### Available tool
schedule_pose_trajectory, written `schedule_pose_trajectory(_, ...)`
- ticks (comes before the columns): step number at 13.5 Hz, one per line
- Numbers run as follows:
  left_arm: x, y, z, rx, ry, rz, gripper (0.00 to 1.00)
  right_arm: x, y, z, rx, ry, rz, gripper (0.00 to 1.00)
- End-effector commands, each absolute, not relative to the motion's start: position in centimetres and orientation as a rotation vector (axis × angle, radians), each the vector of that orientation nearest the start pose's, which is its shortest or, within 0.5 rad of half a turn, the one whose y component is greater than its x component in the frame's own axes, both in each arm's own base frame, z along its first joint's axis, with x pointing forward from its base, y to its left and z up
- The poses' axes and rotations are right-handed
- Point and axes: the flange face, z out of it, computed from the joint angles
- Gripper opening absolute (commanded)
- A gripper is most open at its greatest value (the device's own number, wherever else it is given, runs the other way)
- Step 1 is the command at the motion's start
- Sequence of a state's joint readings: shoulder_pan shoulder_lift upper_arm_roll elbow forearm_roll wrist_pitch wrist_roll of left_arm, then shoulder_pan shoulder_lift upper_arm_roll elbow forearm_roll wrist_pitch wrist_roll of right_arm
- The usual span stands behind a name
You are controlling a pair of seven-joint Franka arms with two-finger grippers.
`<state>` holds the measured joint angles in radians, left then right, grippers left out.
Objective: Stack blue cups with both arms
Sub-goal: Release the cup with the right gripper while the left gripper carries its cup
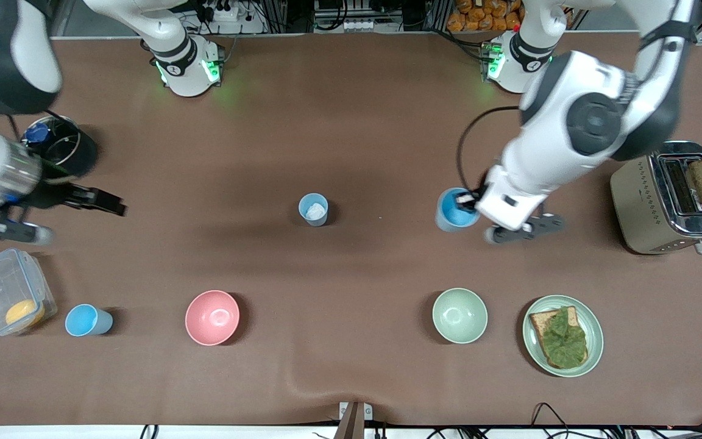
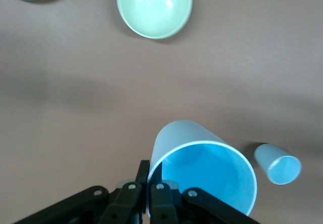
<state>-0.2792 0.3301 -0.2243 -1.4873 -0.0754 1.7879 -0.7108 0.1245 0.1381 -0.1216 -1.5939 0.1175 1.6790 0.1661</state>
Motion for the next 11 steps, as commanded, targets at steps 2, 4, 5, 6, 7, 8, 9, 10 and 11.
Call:
schedule_pose_trajectory(2, 56.5, -37.0, 47.1, -3.242, -0.479, 0.151, 0.00, 57.2, -2.5, 56.6, -3.064, 0.070, 0.021, 1.00)
schedule_pose_trajectory(4, 55.6, -40.8, 46.3, -3.266, -0.531, 0.111, 0.00, 57.0, -3.8, 56.4, -3.068, 0.059, 0.035, 1.00)
schedule_pose_trajectory(5, 55.5, -42.3, 45.4, -3.267, -0.564, 0.118, 0.00, 56.9, -4.0, 57.0, -3.081, 0.059, 0.013, 1.00)
schedule_pose_trajectory(6, 55.6, -43.8, 44.7, -3.271, -0.586, 0.119, 0.00, 56.8, -3.9, 57.4, -3.098, 0.047, -0.002, 1.00)
schedule_pose_trajectory(7, 54.7, -45.8, 43.6, -3.271, -0.586, 0.124, 0.00, 56.7, -4.1, 57.5, -3.119, 0.038, -0.002, 1.00)
schedule_pose_trajectory(8, 53.6, -47.8, 42.6, -3.268, -0.594, 0.102, 0.00, 56.6, -4.2, 57.9, -3.131, 0.036, -0.013, 1.00)
schedule_pose_trajectory(9, 52.5, -49.4, 41.8, -3.254, -0.601, 0.095, 0.00, 56.7, -4.3, 58.0, -3.139, 0.035, -0.015, 1.00)
schedule_pose_trajectory(10, 51.3, -50.9, 40.3, -3.224, -0.612, 0.090, 0.00, 56.7, -4.2, 58.0, -3.139, 0.027, -0.017, 1.00)
schedule_pose_trajectory(11, 50.3, -52.4, 39.4, -3.215, -0.649, 0.065, 0.00, 56.7, -3.8, 58.3, -3.141, 0.017, -0.024, 1.00)
